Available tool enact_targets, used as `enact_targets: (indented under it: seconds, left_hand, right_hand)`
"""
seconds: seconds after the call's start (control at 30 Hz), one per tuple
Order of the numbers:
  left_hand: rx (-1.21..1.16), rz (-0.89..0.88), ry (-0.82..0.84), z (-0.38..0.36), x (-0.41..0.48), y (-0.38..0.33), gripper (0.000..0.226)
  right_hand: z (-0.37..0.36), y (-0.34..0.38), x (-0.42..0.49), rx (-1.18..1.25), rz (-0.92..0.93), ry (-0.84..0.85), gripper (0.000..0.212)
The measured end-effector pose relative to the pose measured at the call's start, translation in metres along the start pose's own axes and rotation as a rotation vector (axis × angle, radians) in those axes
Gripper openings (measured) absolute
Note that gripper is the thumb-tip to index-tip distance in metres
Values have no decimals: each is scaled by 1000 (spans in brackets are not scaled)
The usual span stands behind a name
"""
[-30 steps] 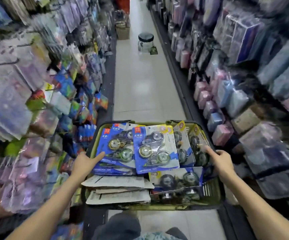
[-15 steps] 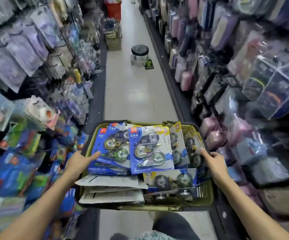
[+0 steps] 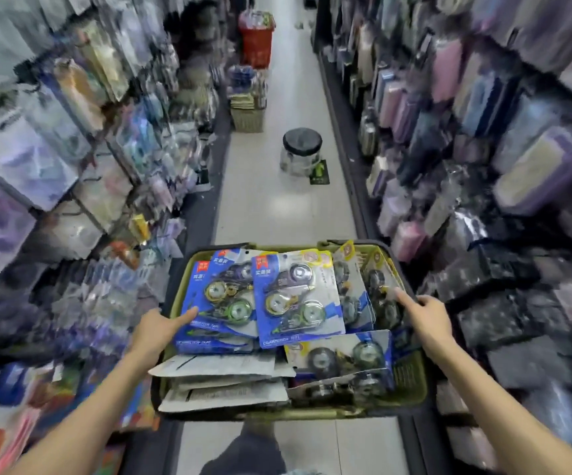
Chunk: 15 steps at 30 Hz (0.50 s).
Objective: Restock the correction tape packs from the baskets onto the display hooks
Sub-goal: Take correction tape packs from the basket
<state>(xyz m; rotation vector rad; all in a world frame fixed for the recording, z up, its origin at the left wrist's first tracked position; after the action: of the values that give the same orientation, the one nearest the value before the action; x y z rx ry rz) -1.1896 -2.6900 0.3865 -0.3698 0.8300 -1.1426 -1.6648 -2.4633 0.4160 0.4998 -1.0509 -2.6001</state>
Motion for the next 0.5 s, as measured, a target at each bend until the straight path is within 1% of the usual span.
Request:
enact_targets:
  seconds: [0.03, 0.1, 0.17, 0.2, 0.23, 0.33, 0.37, 0.43, 0.5]
  left_hand:
    - [5, 3, 4, -7, 23, -22, 98]
    - [13, 6, 23, -21, 66, -61, 104]
    - [11, 3, 19, -33, 117, -98, 113]
    - [4, 3, 15, -40, 148, -118, 114]
    - [-4, 12, 20, -47, 178, -136, 110]
    - [-6, 20, 14, -54, 230, -216, 82]
    - [1, 26, 11, -59, 251, -237, 80]
    - [-13, 31, -5, -73, 299, -272, 92]
    - [-29, 45, -35, -86, 342, -307, 94]
  right_hand:
    - [-12, 17, 22, 15, -10, -8, 64]
    - [-32, 46, 65, 15, -36, -21, 56]
    - [-51, 77, 106, 8, -68, -22, 55]
    - [-63, 95, 132, 11, -75, -20, 56]
    - [-73, 111, 156, 4, -79, -25, 58]
    - [-103, 166, 227, 6, -86, -26, 58]
    - [-112, 188, 247, 16, -83, -24, 57]
    - [-137, 223, 294, 25, -74, 2, 58]
    - [-164, 254, 344, 26, -74, 24, 62]
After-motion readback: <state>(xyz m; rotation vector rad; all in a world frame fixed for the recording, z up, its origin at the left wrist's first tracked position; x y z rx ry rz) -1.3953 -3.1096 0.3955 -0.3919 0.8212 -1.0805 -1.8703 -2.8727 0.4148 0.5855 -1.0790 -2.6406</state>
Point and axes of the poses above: each hand's wrist, its own x-axis towards the middle knuckle, its own z-axis out of the back of the hand, y = z × x, the point moved 9 cm from there along x, towards the middle knuckle, and after that the axes turned 11 degrees about -y, right-handed, at the moved point
